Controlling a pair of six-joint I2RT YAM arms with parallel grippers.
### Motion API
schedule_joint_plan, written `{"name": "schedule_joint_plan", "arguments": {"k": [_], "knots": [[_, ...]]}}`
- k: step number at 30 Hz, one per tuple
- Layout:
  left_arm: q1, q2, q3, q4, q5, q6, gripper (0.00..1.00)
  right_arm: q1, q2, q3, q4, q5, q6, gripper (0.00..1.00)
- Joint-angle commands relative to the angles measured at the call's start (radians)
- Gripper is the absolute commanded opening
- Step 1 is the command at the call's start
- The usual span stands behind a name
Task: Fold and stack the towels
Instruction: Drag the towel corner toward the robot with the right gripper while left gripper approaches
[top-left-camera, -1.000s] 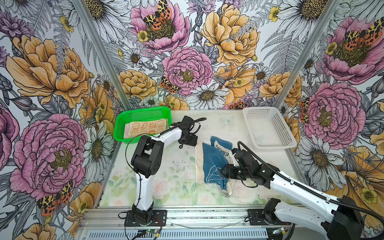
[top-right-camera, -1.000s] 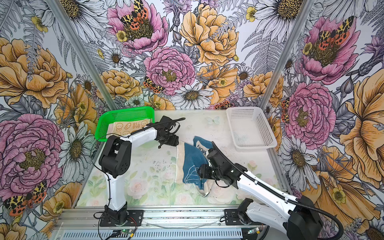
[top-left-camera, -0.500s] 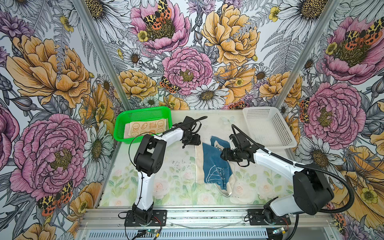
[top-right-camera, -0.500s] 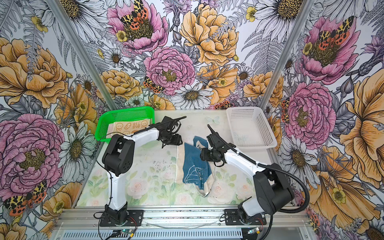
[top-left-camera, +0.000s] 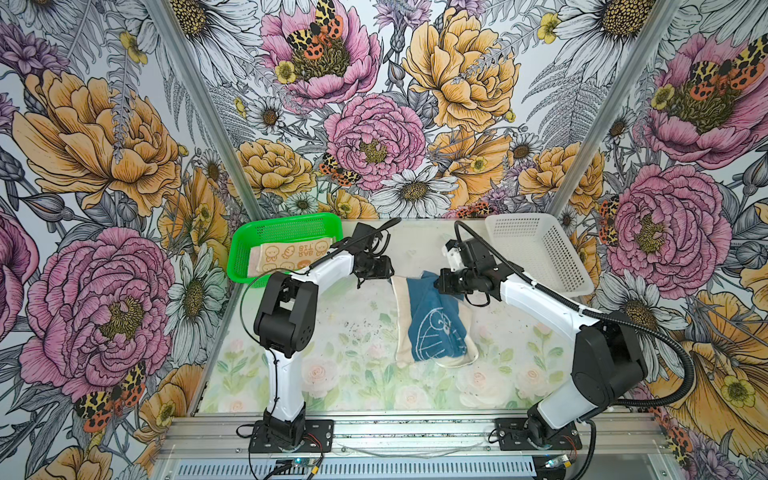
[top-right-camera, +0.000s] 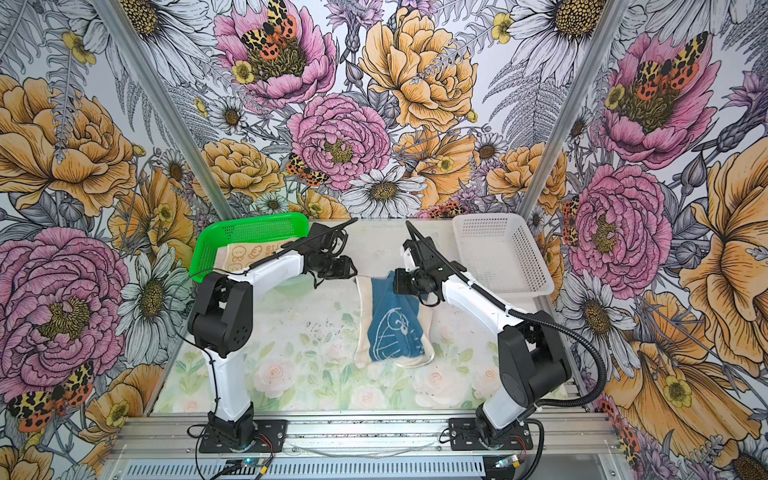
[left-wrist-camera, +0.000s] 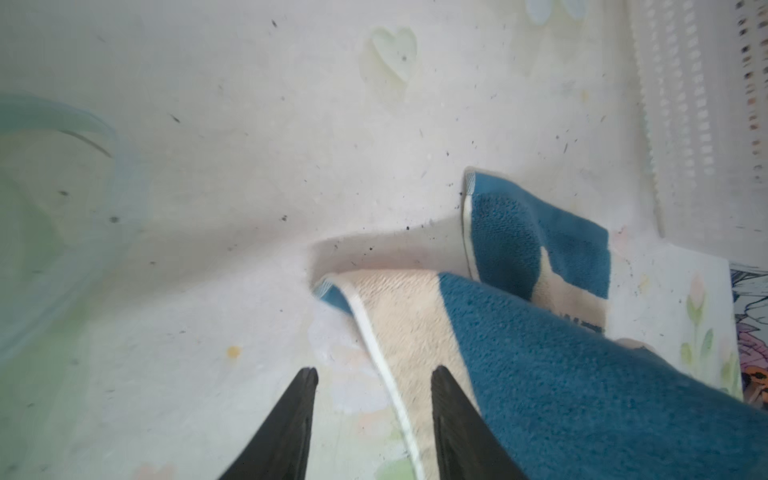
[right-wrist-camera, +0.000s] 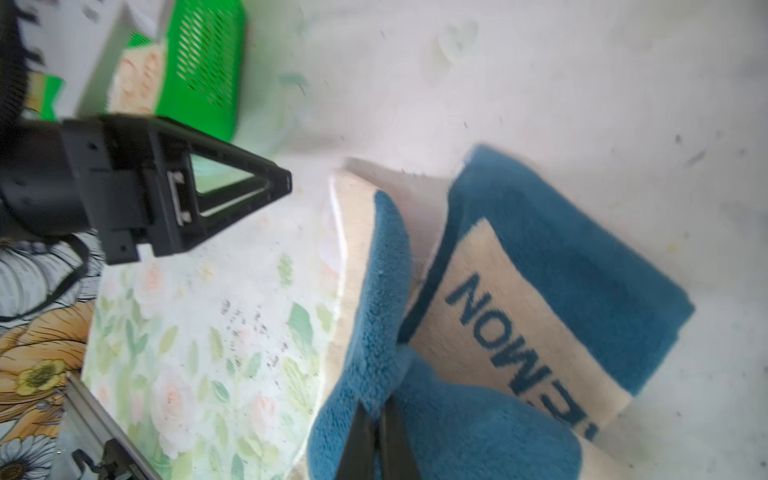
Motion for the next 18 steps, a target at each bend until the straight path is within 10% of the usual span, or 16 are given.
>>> {"name": "schedule_joint_plan", "arguments": {"k": [1,18], "knots": [[0.056,-0.109,-0.033,0.086,0.020,-0.021,0.50,0.013,-0.037,0.122,-0.023,-0.044,-0.065,0.00],[0.085,-0.154,-0.024,0.011,0.088,0.005,0.54,0.543,-0.333,-0.670,0.191,0.176,0.270,0.00]]}}
